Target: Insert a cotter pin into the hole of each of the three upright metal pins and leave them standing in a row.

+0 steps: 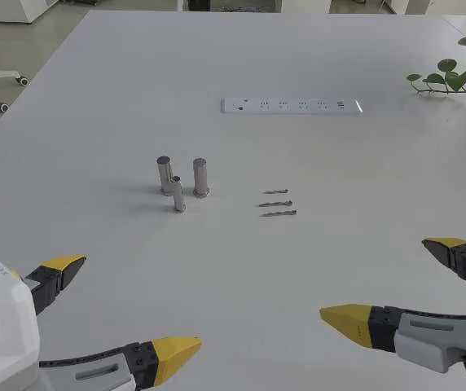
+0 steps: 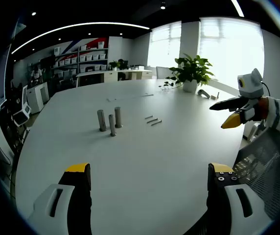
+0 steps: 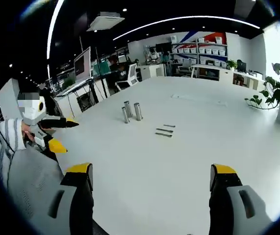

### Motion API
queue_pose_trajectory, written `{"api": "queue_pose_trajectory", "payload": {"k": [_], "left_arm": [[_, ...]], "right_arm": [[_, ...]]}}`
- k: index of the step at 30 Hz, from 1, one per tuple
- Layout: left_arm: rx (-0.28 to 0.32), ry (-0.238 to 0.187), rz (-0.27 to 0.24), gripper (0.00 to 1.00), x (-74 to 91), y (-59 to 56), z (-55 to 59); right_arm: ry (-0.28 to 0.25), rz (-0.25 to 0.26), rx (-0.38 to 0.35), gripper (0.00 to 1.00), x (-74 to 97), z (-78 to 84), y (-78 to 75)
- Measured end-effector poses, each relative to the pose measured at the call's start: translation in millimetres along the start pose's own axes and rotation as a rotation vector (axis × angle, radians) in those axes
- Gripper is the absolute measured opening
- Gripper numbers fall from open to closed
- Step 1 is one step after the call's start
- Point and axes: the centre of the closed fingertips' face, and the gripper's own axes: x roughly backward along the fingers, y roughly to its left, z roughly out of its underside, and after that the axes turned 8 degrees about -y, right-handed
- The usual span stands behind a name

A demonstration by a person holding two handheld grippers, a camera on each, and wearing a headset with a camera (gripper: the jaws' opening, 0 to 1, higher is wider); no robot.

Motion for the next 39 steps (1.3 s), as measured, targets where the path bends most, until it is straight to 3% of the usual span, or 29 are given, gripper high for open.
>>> {"api": "queue_pose_trajectory", "payload": {"k": [5,21,26,39], "left_arm": [[0.0,0.016,-0.009,0.99,0.8,2.8,2.8],[0.015,0.039,-0.02,0.99,3.4,11.0,9.1],[0.001,0.054,-0.021,0.99,4.2,12.0,12.4],[0.013,0.081,-0.015,0.99,3.3,11.0,22.2]], "right_arm": [[0.021,-0.004,0.016,0.98,-0.1,1.9,1.8],[-0.006,0.013,0.003,0.98,2.6,-3.7,-1.3],[-0.018,0.035,0.002,0.98,3.0,-5.2,-5.4],[-0.014,0.024,-0.026,0.98,3.7,-3.0,-4.7]]}}
